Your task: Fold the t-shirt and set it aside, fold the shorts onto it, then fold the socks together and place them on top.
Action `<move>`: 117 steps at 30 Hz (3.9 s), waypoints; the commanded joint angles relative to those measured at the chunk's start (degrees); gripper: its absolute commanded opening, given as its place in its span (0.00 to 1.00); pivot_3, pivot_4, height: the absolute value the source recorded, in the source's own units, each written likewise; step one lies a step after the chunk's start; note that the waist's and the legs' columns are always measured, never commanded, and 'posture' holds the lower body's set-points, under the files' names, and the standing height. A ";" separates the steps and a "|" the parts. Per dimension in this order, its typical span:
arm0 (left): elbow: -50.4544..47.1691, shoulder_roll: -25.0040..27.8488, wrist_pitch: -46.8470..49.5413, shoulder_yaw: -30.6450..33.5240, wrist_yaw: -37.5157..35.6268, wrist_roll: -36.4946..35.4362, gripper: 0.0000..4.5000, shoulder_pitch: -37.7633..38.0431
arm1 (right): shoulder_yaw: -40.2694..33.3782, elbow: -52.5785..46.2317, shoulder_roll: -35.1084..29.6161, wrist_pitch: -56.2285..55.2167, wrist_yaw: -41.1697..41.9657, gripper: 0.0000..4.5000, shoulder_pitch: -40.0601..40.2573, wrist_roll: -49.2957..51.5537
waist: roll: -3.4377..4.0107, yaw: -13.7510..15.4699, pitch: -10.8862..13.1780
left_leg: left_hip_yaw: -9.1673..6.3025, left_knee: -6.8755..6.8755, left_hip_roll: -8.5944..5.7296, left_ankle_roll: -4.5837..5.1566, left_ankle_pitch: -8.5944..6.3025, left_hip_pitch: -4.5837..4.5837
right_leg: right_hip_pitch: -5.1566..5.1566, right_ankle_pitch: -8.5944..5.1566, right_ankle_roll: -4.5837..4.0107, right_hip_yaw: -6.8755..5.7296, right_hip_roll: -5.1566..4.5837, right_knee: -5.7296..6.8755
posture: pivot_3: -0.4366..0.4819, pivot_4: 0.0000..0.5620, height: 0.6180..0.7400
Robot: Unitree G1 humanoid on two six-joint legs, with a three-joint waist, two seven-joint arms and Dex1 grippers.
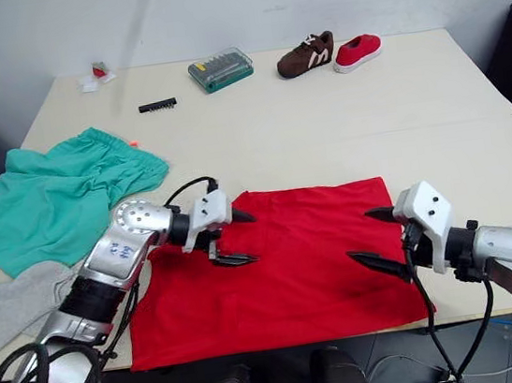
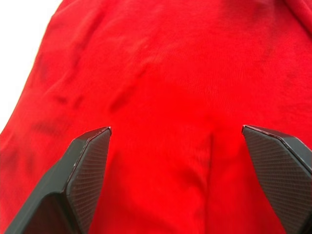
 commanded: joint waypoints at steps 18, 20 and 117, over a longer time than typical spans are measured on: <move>5.63 -3.37 3.49 2.53 -1.97 2.00 0.01 -1.95 | -3.60 -3.70 1.88 -1.98 -1.80 1.00 7.07 -2.68 | -0.01 -0.16 0.00 | -0.11 0.20 0.01 0.16 -0.05 0.00 | 0.09 0.13 0.07 -0.01 -0.02 0.06 | 0.48 0.27 1.00; 5.43 -3.43 4.29 2.96 -1.71 1.78 0.01 -2.03 | -3.45 -3.39 1.80 -2.21 -1.61 1.00 6.98 -2.93 | -0.01 -0.14 0.00 | -0.11 0.20 0.00 0.17 -0.05 -0.01 | 0.09 0.13 0.07 -0.01 -0.03 0.05 | 0.48 0.27 1.00; -4.44 17.30 16.88 15.48 -18.10 -11.90 0.00 -0.36 | 4.14 30.69 6.99 -10.07 -1.33 0.01 -27.74 -17.79 | -0.04 -2.71 0.06 | 0.14 0.25 -0.05 -0.05 0.40 -0.84 | -1.01 0.07 -0.01 0.22 -0.06 0.60 | 0.48 0.27 1.00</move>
